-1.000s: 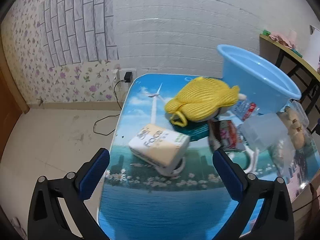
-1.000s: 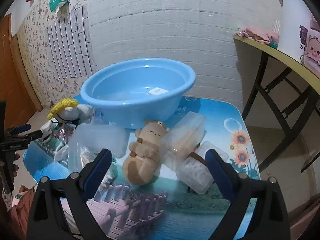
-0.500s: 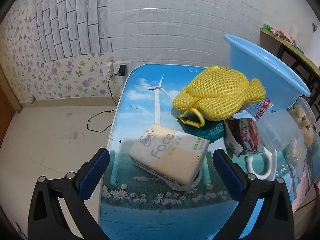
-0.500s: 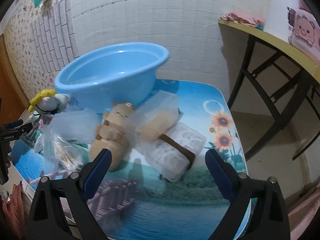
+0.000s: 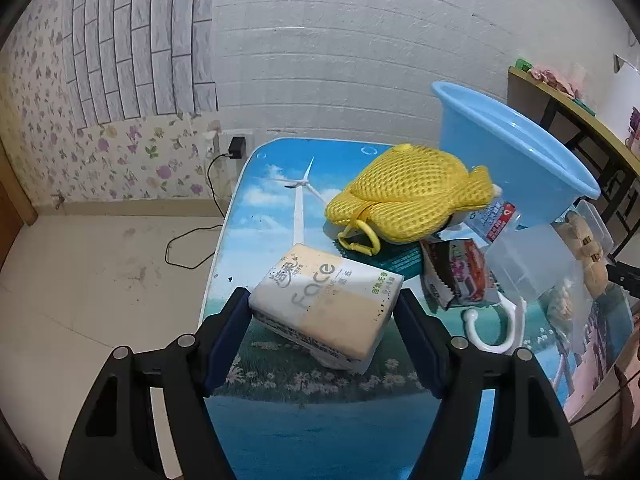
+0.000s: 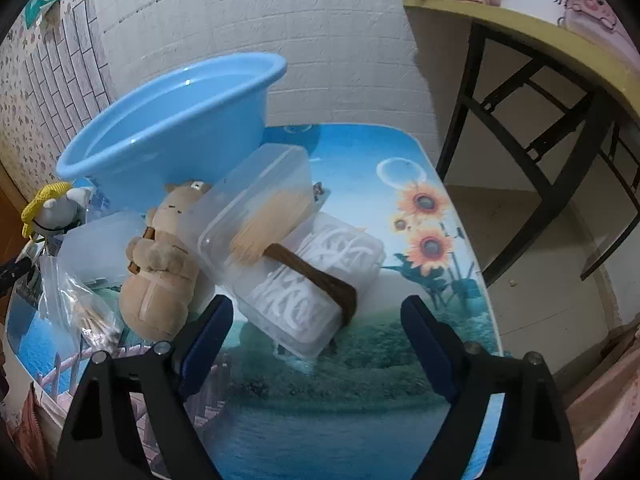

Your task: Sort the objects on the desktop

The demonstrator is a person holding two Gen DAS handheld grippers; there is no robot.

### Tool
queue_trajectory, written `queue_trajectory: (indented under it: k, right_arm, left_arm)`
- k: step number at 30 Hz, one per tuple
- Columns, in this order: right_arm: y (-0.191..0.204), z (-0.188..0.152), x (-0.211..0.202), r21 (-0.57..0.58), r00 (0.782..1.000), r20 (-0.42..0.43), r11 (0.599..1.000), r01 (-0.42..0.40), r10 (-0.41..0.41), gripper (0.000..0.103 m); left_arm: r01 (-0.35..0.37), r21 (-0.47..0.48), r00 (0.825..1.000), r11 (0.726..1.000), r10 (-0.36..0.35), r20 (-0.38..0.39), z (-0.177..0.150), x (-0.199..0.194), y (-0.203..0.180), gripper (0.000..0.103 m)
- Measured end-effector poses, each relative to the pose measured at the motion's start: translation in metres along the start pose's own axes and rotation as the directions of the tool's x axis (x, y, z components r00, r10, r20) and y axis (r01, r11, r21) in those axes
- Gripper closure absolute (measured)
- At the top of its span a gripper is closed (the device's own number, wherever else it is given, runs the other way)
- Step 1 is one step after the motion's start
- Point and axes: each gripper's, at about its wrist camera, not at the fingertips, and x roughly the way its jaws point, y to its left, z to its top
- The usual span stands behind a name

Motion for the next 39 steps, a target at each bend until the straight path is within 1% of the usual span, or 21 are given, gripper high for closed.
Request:
queue_trajectory:
  k: [2, 4, 5, 7, 10, 12, 16, 18, 21, 26, 28, 30, 32, 35, 37, 38, 39]
  right_arm:
    - [0.001, 0.001, 0.004, 0.001, 1.000, -0.001, 1.000, -0.005, 0.005, 0.019]
    - [0.002, 0.001, 0.006, -0.003, 1.000, -0.007, 1.000, -0.020, 0.020, 0.026]
    - [0.002, 0.001, 0.007, -0.005, 0.999, -0.007, 0.999, -0.041, 0.041, 0.035]
    - [0.000, -0.001, 0.005, 0.012, 0.998, 0.002, 0.998, -0.065, 0.065, 0.035]
    - [-0.002, -0.004, 0.002, -0.001, 0.997, 0.006, 0.997, -0.071, 0.071, 0.036]
    - [-0.002, -0.008, -0.003, -0.022, 0.997, 0.012, 0.997, -0.072, 0.072, 0.036]
    - [0.001, -0.013, -0.011, -0.073, 0.990, 0.005, 0.987, -0.141, 0.142, 0.036]
    - [0.006, -0.016, -0.014, -0.113, 0.988, -0.008, 0.981, -0.157, 0.157, 0.036]
    - [0.014, -0.021, -0.017, -0.164, 0.988, -0.045, 0.974, -0.154, 0.149, 0.036]
    - [0.015, -0.023, -0.021, -0.201, 0.988, -0.053, 0.967, -0.154, 0.146, 0.035]
    - [0.009, -0.023, -0.019, -0.193, 0.987, -0.066, 0.968, -0.158, 0.147, 0.035]
    - [0.002, -0.022, -0.019, -0.180, 0.990, -0.066, 0.974, -0.136, 0.126, 0.035]
    - [-0.003, -0.021, -0.019, -0.175, 0.992, -0.066, 0.978, -0.118, 0.108, 0.035]
    - [-0.008, -0.020, -0.020, -0.168, 0.992, -0.070, 0.979, -0.117, 0.106, 0.035]
    - [-0.006, -0.020, -0.021, -0.175, 0.992, -0.071, 0.978, -0.113, 0.102, 0.035]
    - [-0.004, -0.020, -0.021, -0.182, 0.993, -0.070, 0.977, -0.109, 0.097, 0.033]
    - [-0.001, -0.020, -0.021, -0.189, 0.993, -0.070, 0.976, -0.106, 0.094, 0.026]
  left_arm:
    - [0.007, 0.005, 1.000, 1.000, -0.007, 0.009, 0.001, -0.006, -0.005, 0.030]
    - [0.010, 0.014, 1.000, 1.000, -0.010, 0.019, 0.001, -0.012, -0.011, 0.030]
    - [0.010, 0.017, 1.000, 1.000, -0.011, 0.022, 0.001, -0.015, -0.014, 0.030]
    - [0.007, 0.020, 1.000, 1.000, -0.007, 0.020, -0.001, -0.018, -0.020, 0.030]
    - [0.009, 0.029, 1.000, 1.000, -0.009, 0.009, -0.006, -0.020, -0.029, 0.030]
    - [0.017, 0.041, 1.000, 0.999, -0.017, 0.004, -0.010, -0.021, -0.035, 0.030]
    - [0.017, 0.075, 1.000, 0.997, -0.016, -0.009, -0.016, -0.022, -0.050, 0.030]
    - [0.025, 0.086, 1.000, 0.996, -0.024, -0.019, -0.018, -0.022, -0.055, 0.030]
    - [0.034, 0.099, 0.999, 0.995, -0.030, -0.043, -0.024, -0.020, -0.063, 0.030]
    - [0.030, 0.122, 0.997, 0.992, -0.022, -0.069, -0.030, -0.018, -0.070, 0.030]
    - [0.030, 0.135, 0.996, 0.990, -0.018, -0.084, -0.032, -0.017, -0.072, 0.025]
    - [0.025, 0.149, 0.996, 0.988, -0.013, -0.084, -0.034, -0.019, -0.073, 0.012]
    - [0.021, 0.165, 0.997, 0.986, -0.008, -0.078, -0.035, -0.022, -0.073, 0.010]
    - [0.019, 0.195, 0.996, 0.981, -0.003, -0.084, -0.037, -0.022, -0.073, 0.006]
    - [0.006, 0.222, 0.996, 0.975, 0.014, -0.089, -0.038, -0.018, -0.071, 0.005]
    - [0.002, 0.226, 0.996, 0.974, 0.019, -0.091, -0.036, -0.015, -0.069, 0.005]
    - [0.002, 0.227, 0.995, 0.974, 0.020, -0.095, -0.035, -0.013, -0.067, 0.005]
